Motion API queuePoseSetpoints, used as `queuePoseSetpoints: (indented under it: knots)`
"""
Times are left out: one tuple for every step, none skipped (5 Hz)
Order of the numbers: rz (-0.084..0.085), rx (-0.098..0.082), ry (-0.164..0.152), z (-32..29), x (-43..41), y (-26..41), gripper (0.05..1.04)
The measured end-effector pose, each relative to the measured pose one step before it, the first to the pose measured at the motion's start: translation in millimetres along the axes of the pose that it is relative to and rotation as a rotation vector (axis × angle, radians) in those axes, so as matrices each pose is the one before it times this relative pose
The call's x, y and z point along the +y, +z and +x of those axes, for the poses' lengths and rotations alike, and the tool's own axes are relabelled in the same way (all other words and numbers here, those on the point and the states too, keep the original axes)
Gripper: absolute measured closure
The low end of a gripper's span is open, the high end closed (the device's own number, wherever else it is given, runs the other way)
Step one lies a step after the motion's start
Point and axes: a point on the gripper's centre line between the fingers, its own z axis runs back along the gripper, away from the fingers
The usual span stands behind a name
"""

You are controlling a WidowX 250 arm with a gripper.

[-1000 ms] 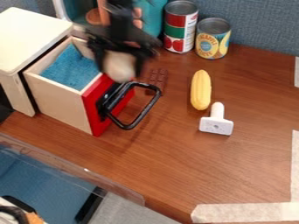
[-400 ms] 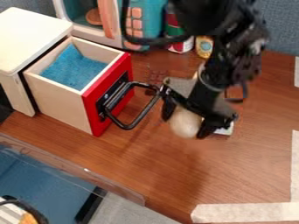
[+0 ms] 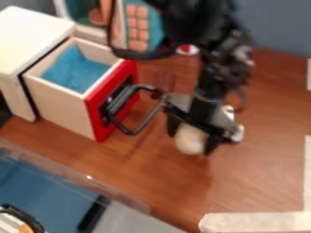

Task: Take the thing out of the drawer and put it on the table

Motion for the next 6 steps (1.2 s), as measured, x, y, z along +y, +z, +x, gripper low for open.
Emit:
queuePoseSetpoints:
  knots:
    - [-0.0772, 0.0301, -0.0035, 0.74, 9.51, -8.85, 0.189]
    - [0.0209, 0.0392, -0.0064, 1.44, 2.68, -8.33, 0.144]
    - [0.0298, 0.0028, -0.0122, -0.34, 1.43, -1.57, 0.075]
    - [0.0127, -0.0174, 0.0061, -23.18, 9.1, 23.26, 0.081]
    - [0.0041, -0.045, 0.0593, -3.67, 16.74, 23.59, 0.083]
    - [-0.0104, -0.0209, 0.0636, -2.09, 20.53, 21.08, 0.083]
